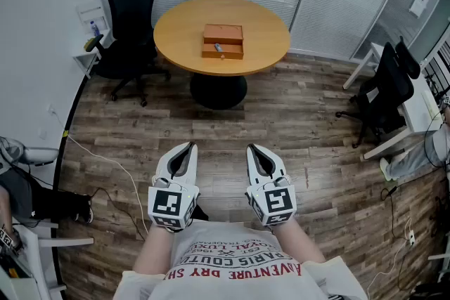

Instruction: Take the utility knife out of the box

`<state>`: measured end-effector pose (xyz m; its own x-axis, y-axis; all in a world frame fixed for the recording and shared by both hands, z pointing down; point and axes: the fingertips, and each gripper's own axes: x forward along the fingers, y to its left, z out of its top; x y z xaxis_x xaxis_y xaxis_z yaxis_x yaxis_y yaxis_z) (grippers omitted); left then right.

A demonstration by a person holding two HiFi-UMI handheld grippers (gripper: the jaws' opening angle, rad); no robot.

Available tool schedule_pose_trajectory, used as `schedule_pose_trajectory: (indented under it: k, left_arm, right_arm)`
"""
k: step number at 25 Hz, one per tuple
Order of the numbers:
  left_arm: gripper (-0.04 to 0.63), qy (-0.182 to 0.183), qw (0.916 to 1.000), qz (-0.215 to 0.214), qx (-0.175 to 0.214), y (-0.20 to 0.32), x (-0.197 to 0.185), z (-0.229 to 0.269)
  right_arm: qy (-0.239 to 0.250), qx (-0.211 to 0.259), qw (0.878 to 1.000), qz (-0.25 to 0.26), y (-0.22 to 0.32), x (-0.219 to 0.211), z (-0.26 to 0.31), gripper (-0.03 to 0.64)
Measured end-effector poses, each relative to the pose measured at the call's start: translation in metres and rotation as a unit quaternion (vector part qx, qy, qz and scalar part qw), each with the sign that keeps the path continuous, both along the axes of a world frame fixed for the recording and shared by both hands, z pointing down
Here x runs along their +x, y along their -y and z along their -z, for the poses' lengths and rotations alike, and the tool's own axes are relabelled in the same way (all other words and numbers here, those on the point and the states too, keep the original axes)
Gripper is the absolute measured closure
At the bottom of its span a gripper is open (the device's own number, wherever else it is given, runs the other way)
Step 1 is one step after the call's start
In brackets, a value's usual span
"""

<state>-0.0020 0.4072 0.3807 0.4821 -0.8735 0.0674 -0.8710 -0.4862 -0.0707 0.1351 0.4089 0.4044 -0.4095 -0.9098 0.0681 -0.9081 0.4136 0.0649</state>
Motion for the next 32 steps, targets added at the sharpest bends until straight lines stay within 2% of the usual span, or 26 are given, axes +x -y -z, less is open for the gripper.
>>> schedule_pose_trajectory:
  k: [9, 13, 19, 26, 32]
  left_arm:
    - [0.584, -0.001, 0.9998, -0.006, -0.019, 0.0, 0.01, -0.01]
    - [0.584, -0.004, 0.9996, -0.012, -0.024, 0.004, 0.019, -0.012]
    - [0.584, 0.019, 0.999, -0.026, -0.031, 0.006, 0.025, -0.019]
    - [0.584, 0.02, 0.9986, -0.021, -0.044, 0.036, 0.002, -0.031]
    - [0.584, 0.019, 0.998, -0.026, -0.054, 0.095, -0.03, -0.038]
  right_arm:
    - [0.003, -0.011, 1.0, -0.001, 0.001, 0.007, -0.006, 0.609]
    - [0.023, -0.018, 1.0, -0.006, 0.004, 0.013, -0.009, 0.609]
    - [0.027, -0.018, 0.999, -0.025, 0.006, 0.021, -0.016, 0.609]
    - [0.037, -0.033, 0.998, -0.029, 0.034, 0.008, -0.028, 0.609]
    - [0.021, -0.057, 0.997, -0.039, 0.089, -0.021, -0.038, 0.609]
